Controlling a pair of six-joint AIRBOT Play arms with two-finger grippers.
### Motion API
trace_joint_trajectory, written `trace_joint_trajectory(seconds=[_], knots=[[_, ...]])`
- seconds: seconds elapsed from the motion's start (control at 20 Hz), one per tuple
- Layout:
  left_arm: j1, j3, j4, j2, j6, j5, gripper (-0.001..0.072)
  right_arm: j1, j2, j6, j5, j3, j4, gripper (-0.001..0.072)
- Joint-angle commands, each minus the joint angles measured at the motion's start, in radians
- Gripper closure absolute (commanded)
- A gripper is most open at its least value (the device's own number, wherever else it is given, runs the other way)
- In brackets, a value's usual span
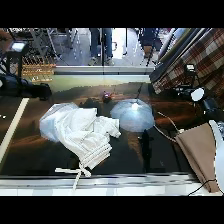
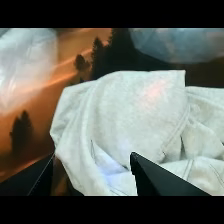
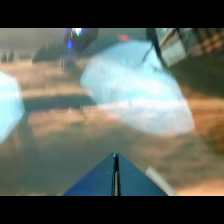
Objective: Fold the clothes and pants, and hang the long-sleeved shirts on hangers.
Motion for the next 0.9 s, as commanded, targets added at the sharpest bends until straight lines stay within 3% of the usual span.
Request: trace_joint_trajectory(seconds=[0.0, 0.1, 0.25, 0.45, 0.6, 0.7, 0.75, 0.8, 0.85], knots=[[-0.001, -0.137, -0.143, 0.05, 0.008, -0.019, 0.023, 0.0, -0.002, 0.028, -0.131, 0.0, 0.035, 0.0683], [0.002, -0.326, -0.202, 0.14, -0.014, 0.04, 0.0214, 0.0, 0.008, 0.132, -0.077, 0.001, 0.134, 0.0683], [0.001, -0.641, -0.218, 0.253, -0.14, 0.067, -0.0008, 0.0, 0.027, 0.135, -0.068, 0.001, 0.183, 0.0683], [0.001, -0.977, -0.365, 0.317, -0.179, 0.24, -0.0009, 0.002, 0.072, 0.136, -0.013, 0.001, 0.203, 0.068], [-0.007, -1.079, -0.465, 0.292, -0.163, 0.363, -0.0008, 0.002, 0.083, 0.137, -0.047, 0.001, 0.211, 0.068], [-0.024, -1.089, -0.467, 0.238, -0.163, 0.368, -0.0009, 0.002, 0.09, 0.138, 0.001, 0.001, 0.23, 0.0678], [-0.04, -1.089, -0.472, 0.205, -0.163, 0.385, -0.0008, 0.003, 0.089, 0.131, 0.047, 0.001, 0.244, 0.0605], [-0.057, -1.089, -0.479, 0.175, -0.163, 0.426, -0.0009, 0.006, 0.086, 0.126, 0.106, 0.001, 0.248, 0.0436], [-0.073, -1.088, -0.49, 0.151, -0.163, 0.489, -0.0009, 0.01, 0.081, 0.094, 0.207, 0.001, 0.257, 0.0335]])
